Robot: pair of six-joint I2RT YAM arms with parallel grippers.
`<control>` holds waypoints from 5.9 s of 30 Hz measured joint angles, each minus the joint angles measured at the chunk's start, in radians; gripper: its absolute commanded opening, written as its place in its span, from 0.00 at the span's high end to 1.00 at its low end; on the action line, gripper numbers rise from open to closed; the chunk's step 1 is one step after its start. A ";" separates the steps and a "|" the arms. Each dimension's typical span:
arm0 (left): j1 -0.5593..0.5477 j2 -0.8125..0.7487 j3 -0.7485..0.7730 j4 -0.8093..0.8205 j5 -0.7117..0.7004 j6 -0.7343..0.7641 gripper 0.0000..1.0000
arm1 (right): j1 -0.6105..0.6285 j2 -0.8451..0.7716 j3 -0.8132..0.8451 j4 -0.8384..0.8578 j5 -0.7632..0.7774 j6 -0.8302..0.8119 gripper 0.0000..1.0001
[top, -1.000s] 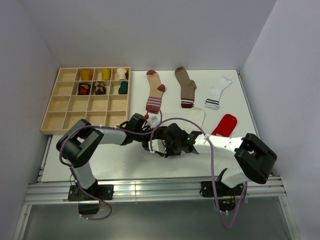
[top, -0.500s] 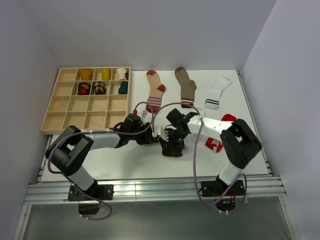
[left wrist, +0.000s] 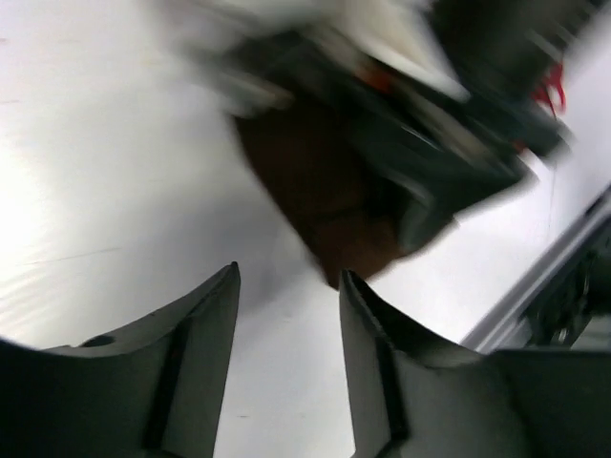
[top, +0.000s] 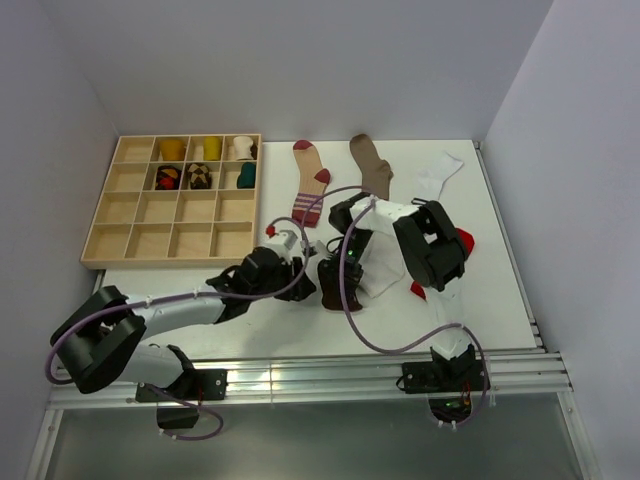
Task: Roll the socks
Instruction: Roll the sock at the center of the board.
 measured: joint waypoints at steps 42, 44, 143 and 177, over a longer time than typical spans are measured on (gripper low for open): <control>-0.467 0.379 0.237 0.053 -0.466 0.573 0.81 | -0.082 0.222 0.179 -0.261 -0.065 -0.072 0.70; -0.459 0.379 0.243 0.047 -0.441 0.565 0.90 | -0.086 0.222 0.178 -0.264 -0.062 -0.071 0.64; 0.051 0.592 0.439 -0.222 0.743 -0.034 0.63 | 0.321 -0.870 -0.972 1.129 0.533 -0.127 0.67; -0.202 0.032 0.116 -0.115 -0.288 0.115 0.39 | -0.106 -0.056 -0.059 0.112 -0.108 -0.127 0.70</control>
